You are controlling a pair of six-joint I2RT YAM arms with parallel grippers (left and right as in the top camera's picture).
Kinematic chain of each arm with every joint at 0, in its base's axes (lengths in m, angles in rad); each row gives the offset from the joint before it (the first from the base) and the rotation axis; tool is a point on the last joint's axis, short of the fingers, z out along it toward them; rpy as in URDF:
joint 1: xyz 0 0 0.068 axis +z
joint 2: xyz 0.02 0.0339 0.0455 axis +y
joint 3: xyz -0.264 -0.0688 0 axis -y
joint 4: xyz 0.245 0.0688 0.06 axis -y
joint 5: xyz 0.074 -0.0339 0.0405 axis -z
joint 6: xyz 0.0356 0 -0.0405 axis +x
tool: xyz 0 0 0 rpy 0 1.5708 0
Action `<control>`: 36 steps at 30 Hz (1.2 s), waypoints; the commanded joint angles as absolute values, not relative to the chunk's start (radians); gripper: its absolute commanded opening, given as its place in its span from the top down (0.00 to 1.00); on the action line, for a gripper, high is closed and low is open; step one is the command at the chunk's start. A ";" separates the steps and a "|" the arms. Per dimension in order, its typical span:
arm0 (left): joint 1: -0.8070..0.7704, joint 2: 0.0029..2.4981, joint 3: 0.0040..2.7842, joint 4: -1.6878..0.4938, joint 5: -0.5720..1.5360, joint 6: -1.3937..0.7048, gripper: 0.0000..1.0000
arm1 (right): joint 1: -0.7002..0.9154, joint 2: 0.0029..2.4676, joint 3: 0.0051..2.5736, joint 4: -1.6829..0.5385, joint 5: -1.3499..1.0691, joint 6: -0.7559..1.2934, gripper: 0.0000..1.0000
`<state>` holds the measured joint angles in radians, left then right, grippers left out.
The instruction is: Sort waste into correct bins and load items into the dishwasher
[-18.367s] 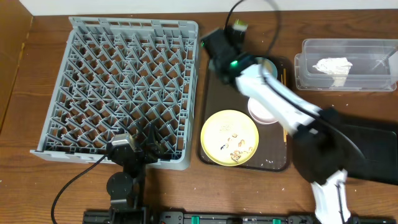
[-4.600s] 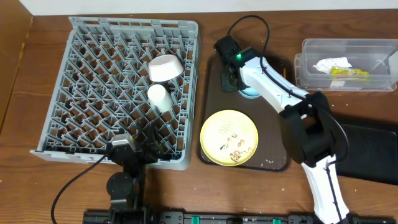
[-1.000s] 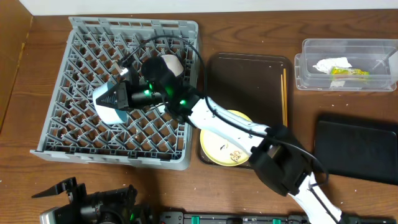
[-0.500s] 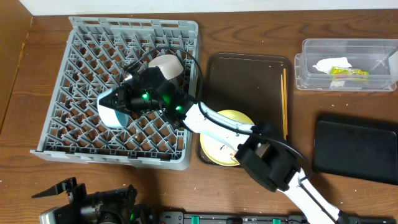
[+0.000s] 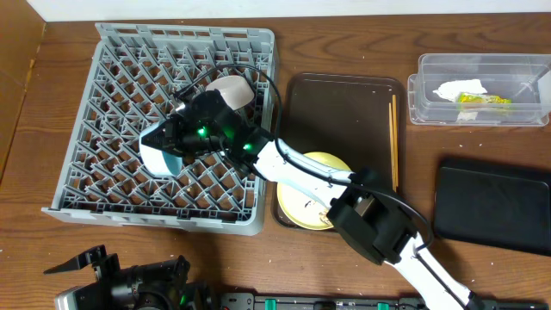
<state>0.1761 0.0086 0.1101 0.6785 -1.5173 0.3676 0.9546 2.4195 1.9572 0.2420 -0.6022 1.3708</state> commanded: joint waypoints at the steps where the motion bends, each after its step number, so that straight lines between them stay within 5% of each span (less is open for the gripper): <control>1: 0.178 0.004 0.128 0.683 -1.569 0.373 0.05 | 0.934 2.456 1.934 0.194 -0.551 1.311 0.99; 36: 0.178 0.004 0.128 0.683 -1.569 0.373 0.05 | 0.899 2.374 1.934 0.040 -0.511 1.239 0.94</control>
